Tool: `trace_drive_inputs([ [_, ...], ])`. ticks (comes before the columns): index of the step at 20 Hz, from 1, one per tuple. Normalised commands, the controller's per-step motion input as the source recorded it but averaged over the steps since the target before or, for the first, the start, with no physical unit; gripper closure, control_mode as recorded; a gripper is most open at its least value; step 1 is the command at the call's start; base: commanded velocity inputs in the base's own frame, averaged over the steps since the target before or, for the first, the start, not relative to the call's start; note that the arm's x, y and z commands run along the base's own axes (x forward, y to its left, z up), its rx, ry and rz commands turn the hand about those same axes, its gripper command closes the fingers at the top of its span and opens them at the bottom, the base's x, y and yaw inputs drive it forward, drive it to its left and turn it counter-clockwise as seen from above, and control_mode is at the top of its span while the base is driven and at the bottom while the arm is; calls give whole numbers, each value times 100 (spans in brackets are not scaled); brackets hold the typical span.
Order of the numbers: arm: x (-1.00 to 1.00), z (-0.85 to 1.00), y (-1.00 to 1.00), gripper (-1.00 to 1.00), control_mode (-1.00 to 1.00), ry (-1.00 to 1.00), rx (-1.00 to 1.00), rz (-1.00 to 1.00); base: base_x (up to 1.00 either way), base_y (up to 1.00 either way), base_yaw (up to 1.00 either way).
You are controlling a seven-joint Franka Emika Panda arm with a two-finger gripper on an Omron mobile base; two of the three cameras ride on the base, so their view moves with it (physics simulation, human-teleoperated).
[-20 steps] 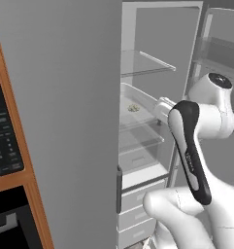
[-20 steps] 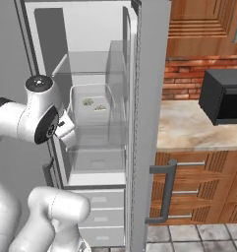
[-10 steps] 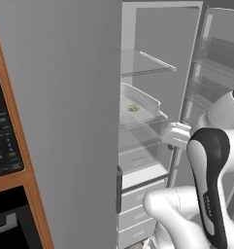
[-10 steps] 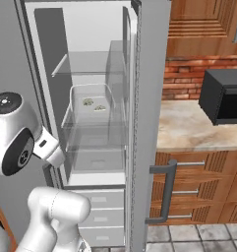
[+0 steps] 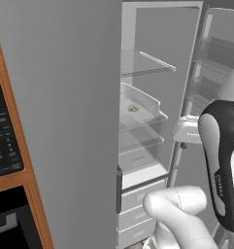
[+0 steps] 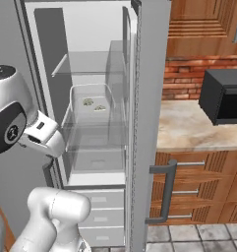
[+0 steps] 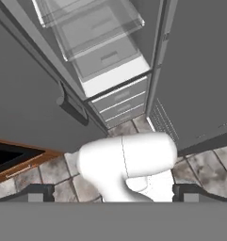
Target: Place two dumplings into each of the tupperware containers and then place the containers in the fridge.
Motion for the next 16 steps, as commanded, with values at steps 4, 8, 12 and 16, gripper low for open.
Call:
trace_drive_inputs([
  [4,-28,-4,-25,-100,-100,-8,-9,23,0,0,0],
  [8,-46,-18,4,-100,-100,-11,-4,6,0,0,0],
  [12,-17,-11,18,-100,-100,-3,-5,0,0,0,0],
  [16,0,0,18,-100,-100,2,-4,0,0,0,0],
])
